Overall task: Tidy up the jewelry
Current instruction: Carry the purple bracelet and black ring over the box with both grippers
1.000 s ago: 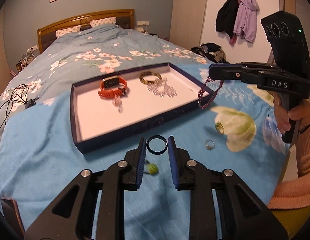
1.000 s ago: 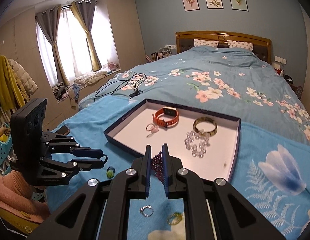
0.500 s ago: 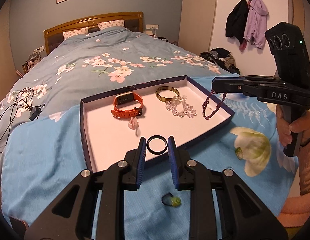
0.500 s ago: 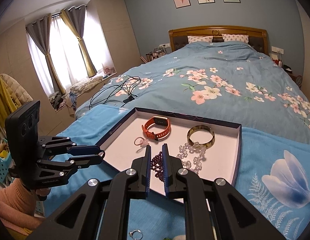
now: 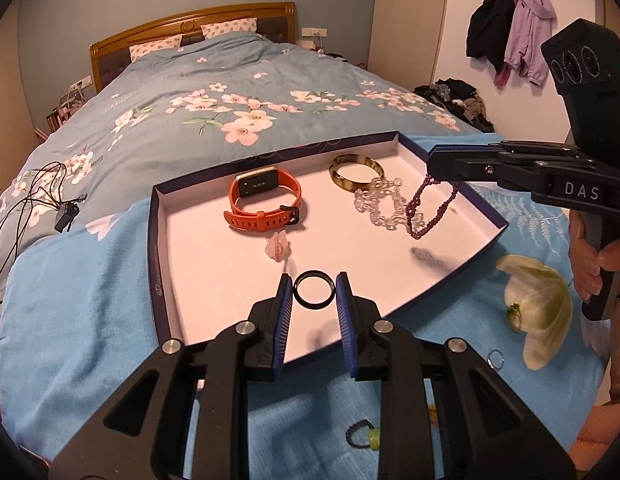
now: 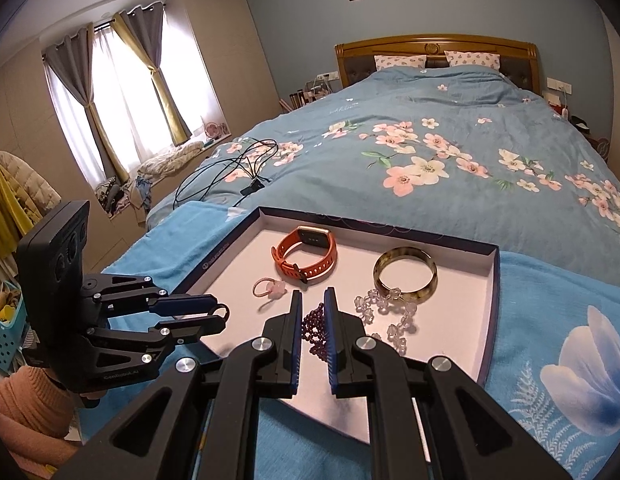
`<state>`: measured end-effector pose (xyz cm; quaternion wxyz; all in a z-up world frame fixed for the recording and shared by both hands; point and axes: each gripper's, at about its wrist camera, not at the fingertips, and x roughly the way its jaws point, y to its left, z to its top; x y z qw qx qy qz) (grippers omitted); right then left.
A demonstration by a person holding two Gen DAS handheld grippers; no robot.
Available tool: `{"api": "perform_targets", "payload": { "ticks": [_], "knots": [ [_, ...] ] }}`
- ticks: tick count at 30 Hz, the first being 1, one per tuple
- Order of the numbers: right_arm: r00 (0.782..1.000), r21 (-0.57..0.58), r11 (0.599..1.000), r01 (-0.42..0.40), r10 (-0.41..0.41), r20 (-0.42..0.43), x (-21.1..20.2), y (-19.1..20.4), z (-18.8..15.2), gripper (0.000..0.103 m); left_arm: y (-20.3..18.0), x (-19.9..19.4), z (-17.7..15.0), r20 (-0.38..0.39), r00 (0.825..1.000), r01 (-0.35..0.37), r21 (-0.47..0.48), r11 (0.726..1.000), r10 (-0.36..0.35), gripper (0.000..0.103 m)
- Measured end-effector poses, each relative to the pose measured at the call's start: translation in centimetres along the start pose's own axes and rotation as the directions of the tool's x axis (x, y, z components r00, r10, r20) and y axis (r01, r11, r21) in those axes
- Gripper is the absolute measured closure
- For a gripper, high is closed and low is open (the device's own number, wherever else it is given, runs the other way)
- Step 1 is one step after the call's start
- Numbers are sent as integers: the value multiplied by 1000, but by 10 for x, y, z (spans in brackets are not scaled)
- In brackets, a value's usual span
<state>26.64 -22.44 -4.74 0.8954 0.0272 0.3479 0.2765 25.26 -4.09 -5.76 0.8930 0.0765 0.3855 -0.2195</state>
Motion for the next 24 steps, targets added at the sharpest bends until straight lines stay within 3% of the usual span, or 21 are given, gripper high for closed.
{"api": "perform_targets", "payload": {
  "ticks": [10,24],
  "knots": [
    [999,17,1000,-3,4,-35,15,-8,2,94,7,25,7,-48,999,2,-26,1000,-3,81],
    [996,67,996,66,-62,-69,38,-38,5,94,12,53,19,-91,996,-26,-43,999,22,81]
  ]
}}
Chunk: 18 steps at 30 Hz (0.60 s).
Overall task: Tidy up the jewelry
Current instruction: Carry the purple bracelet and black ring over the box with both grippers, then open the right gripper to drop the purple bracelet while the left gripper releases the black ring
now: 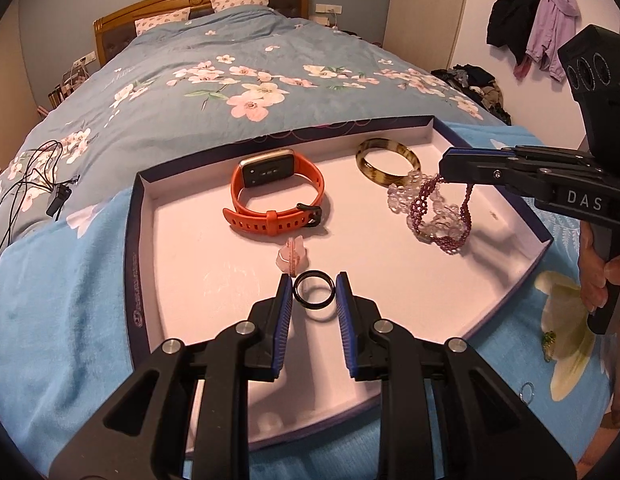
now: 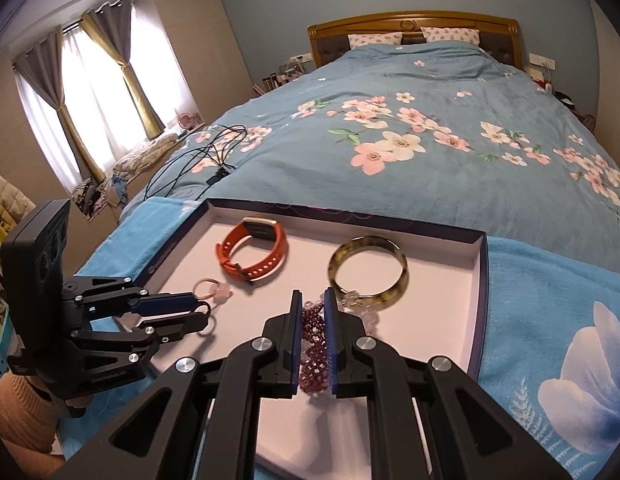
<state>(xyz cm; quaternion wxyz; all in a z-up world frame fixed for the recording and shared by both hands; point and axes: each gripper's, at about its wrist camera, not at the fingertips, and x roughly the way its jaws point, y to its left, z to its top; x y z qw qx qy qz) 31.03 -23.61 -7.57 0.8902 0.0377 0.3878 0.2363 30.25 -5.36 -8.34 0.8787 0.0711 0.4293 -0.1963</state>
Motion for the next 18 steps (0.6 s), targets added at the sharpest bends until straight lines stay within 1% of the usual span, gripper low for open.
{"api": "perform_targets", "payload": {
  "ticks": [10,11,15,18],
  "knots": [
    [998,5,999,52,-52,-17,9,-9,0,93,-1,12,5,-13,1000,-11,2,1000,11,80],
    [998,4,998,56,-56,-16,9,-9,0,91,-2,12,6,-12,1000,-11,2,1000,11,80],
    [998,8,998,67,-67,3,5,-9,-1,91,-2,14,7,-11,1000,-12,-2,1000,12,80],
    [997,9,997,71,-71,18,-1,-9,-2,87,-2,14,8,-7,1000,-16,-6,1000,16,80]
  ]
}}
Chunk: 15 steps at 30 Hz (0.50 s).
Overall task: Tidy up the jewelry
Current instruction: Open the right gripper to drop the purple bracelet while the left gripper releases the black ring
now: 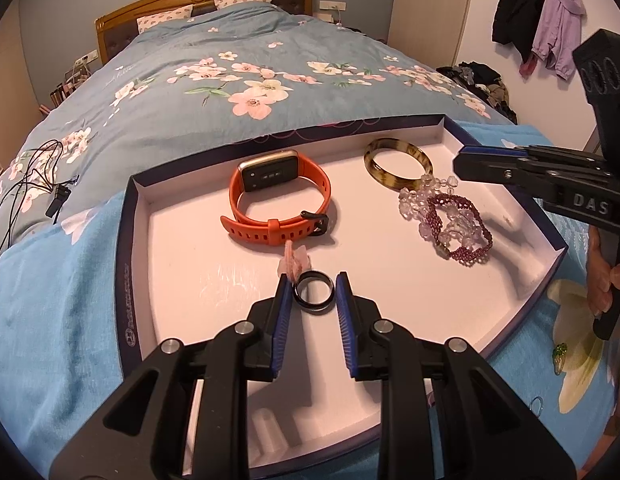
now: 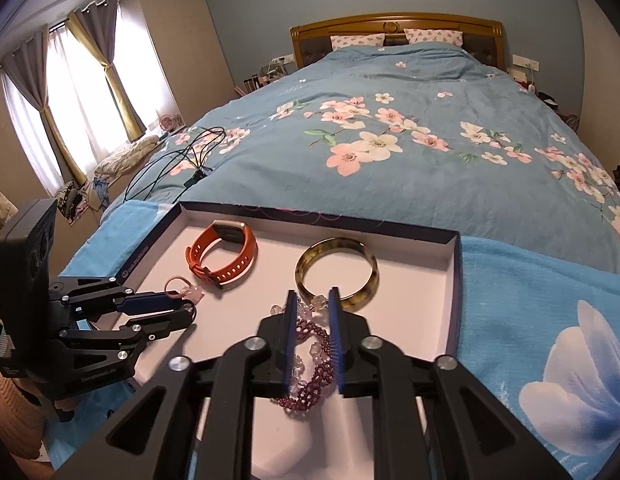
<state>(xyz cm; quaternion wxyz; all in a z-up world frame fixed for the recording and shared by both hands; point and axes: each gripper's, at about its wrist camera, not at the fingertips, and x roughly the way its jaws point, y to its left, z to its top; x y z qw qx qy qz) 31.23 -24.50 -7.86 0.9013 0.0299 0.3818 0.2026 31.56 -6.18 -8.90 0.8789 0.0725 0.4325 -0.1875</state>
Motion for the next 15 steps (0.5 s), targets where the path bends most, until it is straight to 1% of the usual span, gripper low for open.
{"api": "perform_targets", "payload": {
  "ticks": [1,3,4,7,9,12,14,15],
  "knots": [
    [1000,-2,1000,-1,1,2,-2,0,0,87,0,-1,0,4,1000,3,-1,1000,-3,79],
    [1000,-8,1000,3,-3,9,-6,1,-1,87,0,-4,0,13,1000,3,-1,1000,-3,72],
    [1000,-10,1000,1,-1,13,-8,2,-2,87,0,-6,-1,19,1000,3,-1,1000,-3,71],
    [1000,-12,1000,-8,8,24,-18,4,-5,82,0,-15,-1,41,999,0,-1,1000,0,68],
    [999,-17,1000,-18,19,34,-28,6,-9,78,1,-26,-3,64,998,-4,-7,1000,5,64],
    [998,-32,999,-33,35,45,-41,11,-16,74,3,-44,-7,103,995,-10,-8,1000,11,59],
    [998,-42,998,-47,49,47,-52,14,-25,73,3,-61,-13,138,990,-12,-2,1000,12,58],
    [997,-46,998,-51,54,46,-55,15,-29,71,3,-69,-16,153,988,-13,-1,1000,13,57]
  ]
}}
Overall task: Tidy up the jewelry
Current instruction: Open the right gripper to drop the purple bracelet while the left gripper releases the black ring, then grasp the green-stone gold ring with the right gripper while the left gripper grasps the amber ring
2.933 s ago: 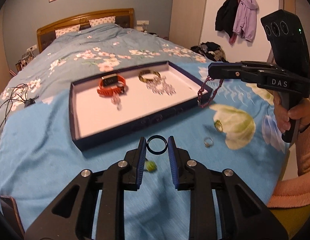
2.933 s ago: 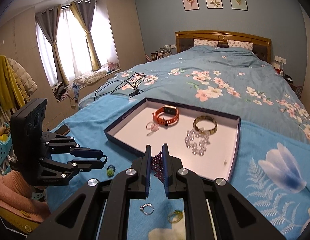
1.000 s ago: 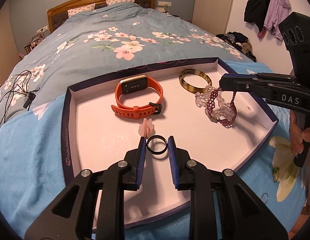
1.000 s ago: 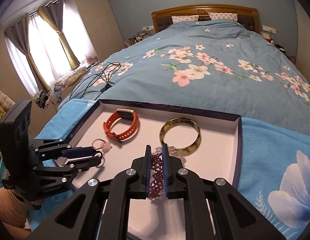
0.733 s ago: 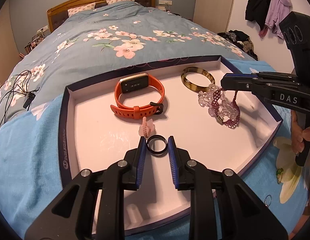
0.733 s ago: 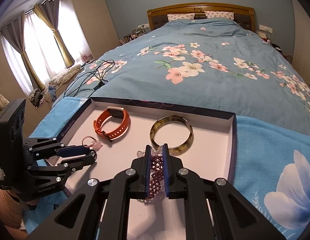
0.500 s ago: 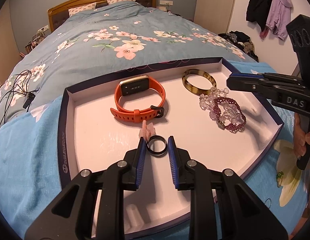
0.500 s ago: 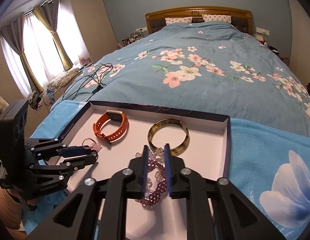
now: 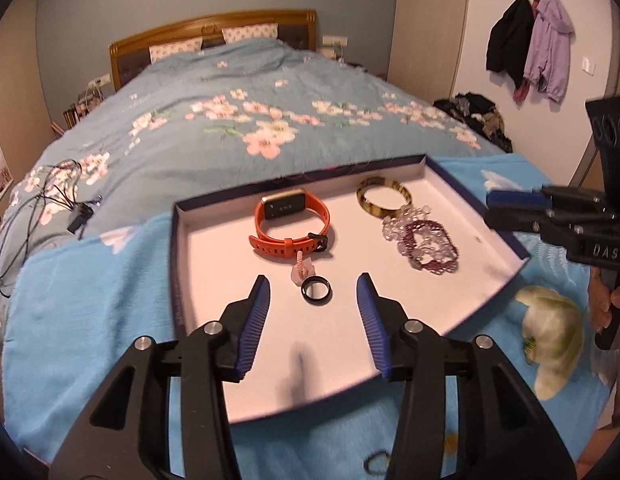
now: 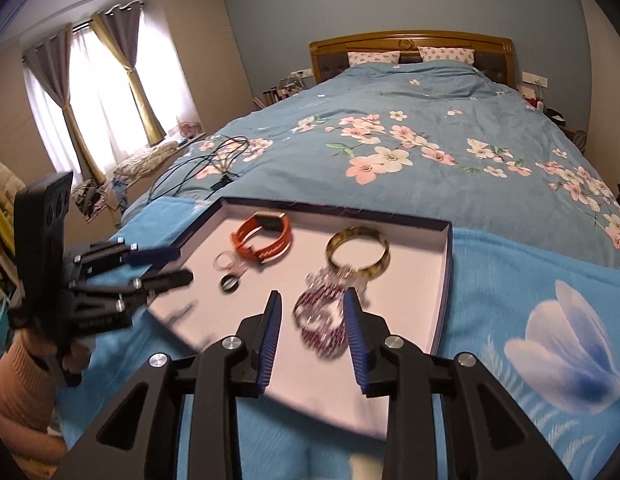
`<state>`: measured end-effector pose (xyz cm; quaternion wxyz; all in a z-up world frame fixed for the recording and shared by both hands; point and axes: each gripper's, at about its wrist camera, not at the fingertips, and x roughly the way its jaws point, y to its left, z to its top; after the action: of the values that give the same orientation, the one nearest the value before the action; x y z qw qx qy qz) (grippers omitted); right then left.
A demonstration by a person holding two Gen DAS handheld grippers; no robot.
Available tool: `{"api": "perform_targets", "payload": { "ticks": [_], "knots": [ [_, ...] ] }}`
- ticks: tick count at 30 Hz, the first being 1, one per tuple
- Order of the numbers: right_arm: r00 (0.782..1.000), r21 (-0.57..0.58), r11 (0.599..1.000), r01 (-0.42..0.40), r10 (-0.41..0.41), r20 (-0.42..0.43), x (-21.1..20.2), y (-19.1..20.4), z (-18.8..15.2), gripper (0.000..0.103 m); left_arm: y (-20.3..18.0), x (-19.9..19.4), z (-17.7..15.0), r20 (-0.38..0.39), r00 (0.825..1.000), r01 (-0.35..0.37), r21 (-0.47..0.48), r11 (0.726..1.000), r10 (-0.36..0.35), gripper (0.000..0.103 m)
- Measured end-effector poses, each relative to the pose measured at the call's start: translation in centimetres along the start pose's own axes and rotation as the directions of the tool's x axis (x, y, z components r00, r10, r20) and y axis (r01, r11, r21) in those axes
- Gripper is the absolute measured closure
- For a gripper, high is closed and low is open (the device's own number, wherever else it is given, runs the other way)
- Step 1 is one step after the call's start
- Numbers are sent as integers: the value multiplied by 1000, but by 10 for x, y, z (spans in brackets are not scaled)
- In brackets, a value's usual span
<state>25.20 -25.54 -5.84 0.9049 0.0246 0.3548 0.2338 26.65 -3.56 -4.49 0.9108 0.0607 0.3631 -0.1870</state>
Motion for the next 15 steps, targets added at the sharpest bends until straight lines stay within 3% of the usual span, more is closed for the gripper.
{"api": "perform_targets", "payload": {
  "ticks": [8,15],
  "knots": [
    [999,-31,999,22,-23,-37,-28,10,-46,66,4,-55,-32,58,998,34,-4,999,-33,56],
    [995,21,999,36,-34,-89,-30,3,-82,66,-4,-66,-72,7,999,42,15,999,-42,56]
  ]
}}
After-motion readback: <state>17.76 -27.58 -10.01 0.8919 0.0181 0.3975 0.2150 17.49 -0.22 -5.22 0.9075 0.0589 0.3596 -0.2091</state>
